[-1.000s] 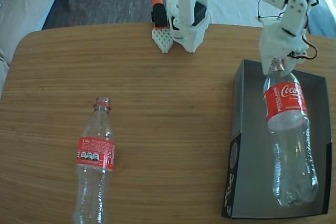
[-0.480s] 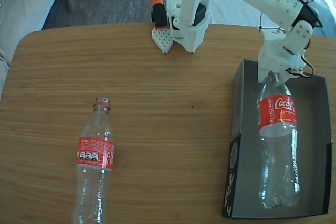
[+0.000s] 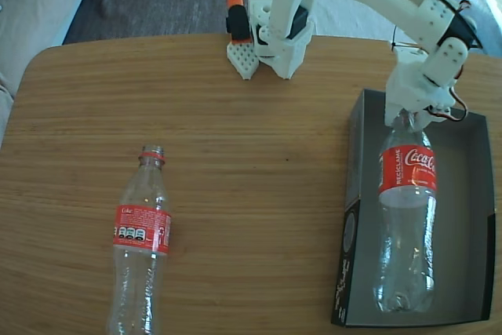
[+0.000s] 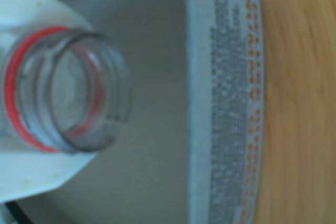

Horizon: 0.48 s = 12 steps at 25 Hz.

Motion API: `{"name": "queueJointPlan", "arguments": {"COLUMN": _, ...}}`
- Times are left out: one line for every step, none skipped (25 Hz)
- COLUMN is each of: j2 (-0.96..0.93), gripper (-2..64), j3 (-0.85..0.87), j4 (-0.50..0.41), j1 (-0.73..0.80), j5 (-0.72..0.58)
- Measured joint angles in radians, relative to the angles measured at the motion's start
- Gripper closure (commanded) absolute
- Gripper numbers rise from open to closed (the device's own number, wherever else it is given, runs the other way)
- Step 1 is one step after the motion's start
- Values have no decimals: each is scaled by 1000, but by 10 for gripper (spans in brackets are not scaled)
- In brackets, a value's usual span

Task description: Grasp the bottles and put them in the box.

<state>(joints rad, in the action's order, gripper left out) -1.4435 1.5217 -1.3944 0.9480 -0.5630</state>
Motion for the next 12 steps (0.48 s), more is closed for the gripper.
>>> {"name": "queueJointPlan", "arguments": {"j2": 0, "gripper": 614, "j3": 0, "j4": 6, "j1": 0, "j5": 0}}
{"name": "queueJointPlan", "arguments": {"j2": 0, "gripper": 614, "j3": 0, "j4": 14, "j1": 0, "j5": 2}}
{"name": "queueJointPlan", "arguments": {"j2": 0, "gripper": 614, "j3": 6, "j4": 20, "j1": 0, "j5": 2}}
{"name": "queueJointPlan", "arguments": {"j2": 0, "gripper": 614, "j3": 17, "j4": 25, "j1": 0, "j5": 2}}
{"name": "queueJointPlan", "arguments": {"j2": 0, "gripper": 614, "j3": 29, "j4": 32, "j1": 0, "j5": 2}}
{"name": "queueJointPlan", "arguments": {"j2": 0, "gripper": 614, "j3": 40, "j4": 38, "j1": 5, "j5": 3}}
{"name": "queueJointPlan", "arguments": {"j2": 0, "gripper": 614, "j3": 43, "j4": 43, "j1": 11, "j5": 6}}
{"name": "queueJointPlan", "arguments": {"j2": 0, "gripper": 614, "j3": 44, "j4": 44, "j1": 17, "j5": 3}}
{"name": "queueJointPlan", "arguments": {"j2": 0, "gripper": 614, "j3": 44, "j4": 48, "j1": 20, "j5": 2}}
{"name": "queueJointPlan", "arguments": {"j2": 0, "gripper": 614, "j3": 44, "j4": 49, "j1": 21, "j5": 2}}
{"name": "queueJointPlan", "arguments": {"j2": 0, "gripper": 614, "j3": 44, "j4": 52, "j1": 21, "j5": 2}}
{"name": "queueJointPlan", "arguments": {"j2": 0, "gripper": 613, "j3": 44, "j4": 54, "j1": 20, "j5": 2}}
